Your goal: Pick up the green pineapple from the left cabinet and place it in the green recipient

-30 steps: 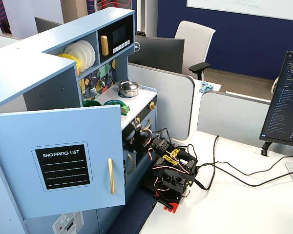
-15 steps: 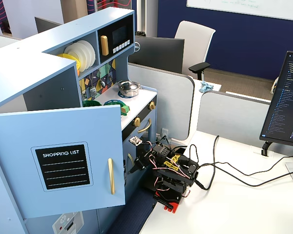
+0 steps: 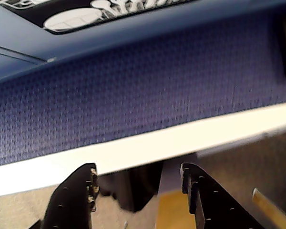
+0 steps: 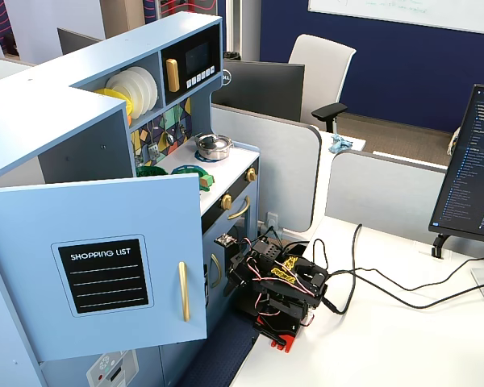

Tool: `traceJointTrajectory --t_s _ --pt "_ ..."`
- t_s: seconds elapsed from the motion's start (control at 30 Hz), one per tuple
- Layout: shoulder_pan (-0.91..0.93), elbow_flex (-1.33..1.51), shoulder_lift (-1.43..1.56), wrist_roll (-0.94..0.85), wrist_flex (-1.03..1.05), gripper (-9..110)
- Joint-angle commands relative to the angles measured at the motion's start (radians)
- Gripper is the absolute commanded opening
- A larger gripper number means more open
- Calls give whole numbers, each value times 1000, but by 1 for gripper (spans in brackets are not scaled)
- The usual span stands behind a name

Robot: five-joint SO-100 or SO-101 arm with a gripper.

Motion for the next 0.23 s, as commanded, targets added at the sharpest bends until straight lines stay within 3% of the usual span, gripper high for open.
traceJointTrajectory --t_s 0.0,0.2 --pt "-9 -5 -12 -38 178 16" --pt "14 -5 -12 -48 204 18"
